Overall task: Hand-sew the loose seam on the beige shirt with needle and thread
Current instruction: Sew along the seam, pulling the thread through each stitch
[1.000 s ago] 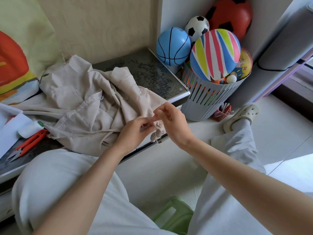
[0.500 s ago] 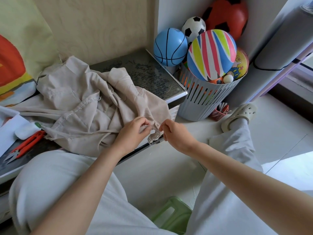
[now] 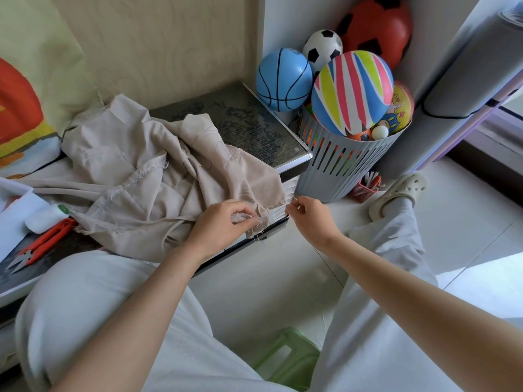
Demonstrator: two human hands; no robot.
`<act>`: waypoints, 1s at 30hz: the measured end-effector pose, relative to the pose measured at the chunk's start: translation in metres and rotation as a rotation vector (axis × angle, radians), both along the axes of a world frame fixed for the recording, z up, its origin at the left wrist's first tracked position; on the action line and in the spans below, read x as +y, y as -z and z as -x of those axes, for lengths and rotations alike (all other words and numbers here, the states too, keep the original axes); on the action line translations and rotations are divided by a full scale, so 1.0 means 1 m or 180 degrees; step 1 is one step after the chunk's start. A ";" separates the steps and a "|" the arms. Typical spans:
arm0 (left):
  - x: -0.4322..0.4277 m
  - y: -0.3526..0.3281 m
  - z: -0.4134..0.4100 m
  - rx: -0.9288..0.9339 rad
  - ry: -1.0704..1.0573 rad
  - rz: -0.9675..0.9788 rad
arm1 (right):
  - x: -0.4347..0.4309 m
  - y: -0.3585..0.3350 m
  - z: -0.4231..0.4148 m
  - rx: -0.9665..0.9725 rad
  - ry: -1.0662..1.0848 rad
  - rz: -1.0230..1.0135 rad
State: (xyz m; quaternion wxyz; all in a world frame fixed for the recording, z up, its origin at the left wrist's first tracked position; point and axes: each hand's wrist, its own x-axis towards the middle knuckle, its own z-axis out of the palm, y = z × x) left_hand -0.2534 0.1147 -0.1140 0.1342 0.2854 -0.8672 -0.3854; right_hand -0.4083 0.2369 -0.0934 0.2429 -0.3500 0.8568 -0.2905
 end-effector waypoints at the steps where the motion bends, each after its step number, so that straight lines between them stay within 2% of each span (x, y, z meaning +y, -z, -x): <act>1: 0.000 0.000 0.000 -0.0025 -0.0027 -0.0019 | -0.001 -0.001 -0.001 -0.0005 0.0010 0.0089; 8: 0.004 -0.002 0.000 -0.0376 -0.0180 0.0018 | -0.011 -0.015 -0.008 -0.0040 0.0084 0.0684; 15: 0.005 -0.001 0.000 -0.0388 -0.0203 -0.0048 | -0.006 -0.018 0.008 0.0069 0.0299 0.0714; 20: 0.005 -0.001 0.001 -0.0200 -0.0095 -0.0124 | 0.002 -0.005 0.009 0.0163 -0.0151 0.0248; 24: 0.006 -0.001 0.001 -0.0187 -0.0114 -0.0140 | -0.003 -0.009 -0.007 0.0106 -0.0509 0.0483; 27: 0.006 -0.001 0.001 -0.0148 -0.0108 -0.0172 | -0.009 -0.011 -0.021 -0.0063 -0.0814 0.0343; 30: 0.006 0.000 0.000 -0.0137 -0.0114 -0.0124 | -0.010 -0.012 -0.030 -0.0244 -0.0821 0.0220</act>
